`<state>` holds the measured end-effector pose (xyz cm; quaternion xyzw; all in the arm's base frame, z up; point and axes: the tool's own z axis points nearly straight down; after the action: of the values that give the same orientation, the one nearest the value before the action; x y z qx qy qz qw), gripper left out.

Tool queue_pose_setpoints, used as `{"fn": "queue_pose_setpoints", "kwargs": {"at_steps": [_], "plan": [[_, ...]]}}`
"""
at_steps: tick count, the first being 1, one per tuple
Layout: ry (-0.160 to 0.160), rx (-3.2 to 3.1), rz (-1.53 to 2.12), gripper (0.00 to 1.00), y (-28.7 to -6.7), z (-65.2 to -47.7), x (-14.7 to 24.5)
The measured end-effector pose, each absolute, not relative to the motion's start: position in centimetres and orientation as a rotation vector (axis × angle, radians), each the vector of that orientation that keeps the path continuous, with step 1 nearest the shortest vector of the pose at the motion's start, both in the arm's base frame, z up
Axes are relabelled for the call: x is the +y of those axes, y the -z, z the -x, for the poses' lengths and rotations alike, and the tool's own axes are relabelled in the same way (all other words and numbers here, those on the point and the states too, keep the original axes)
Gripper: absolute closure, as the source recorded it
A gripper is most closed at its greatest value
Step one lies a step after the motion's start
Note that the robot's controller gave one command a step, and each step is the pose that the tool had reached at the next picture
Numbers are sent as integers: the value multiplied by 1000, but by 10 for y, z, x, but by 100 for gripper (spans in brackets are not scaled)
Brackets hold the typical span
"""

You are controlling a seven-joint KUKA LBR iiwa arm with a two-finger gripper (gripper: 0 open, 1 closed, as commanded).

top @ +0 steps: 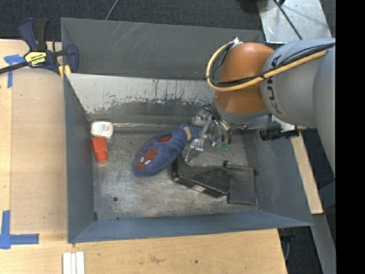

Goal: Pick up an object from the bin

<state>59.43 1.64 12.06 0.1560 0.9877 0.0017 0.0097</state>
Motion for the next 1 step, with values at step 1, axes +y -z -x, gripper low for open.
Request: {"fn": "queue_pose_setpoints", "kwargs": {"at_steps": [1], "plan": [[1,3092,-490,100,-116,-592,15]]}}
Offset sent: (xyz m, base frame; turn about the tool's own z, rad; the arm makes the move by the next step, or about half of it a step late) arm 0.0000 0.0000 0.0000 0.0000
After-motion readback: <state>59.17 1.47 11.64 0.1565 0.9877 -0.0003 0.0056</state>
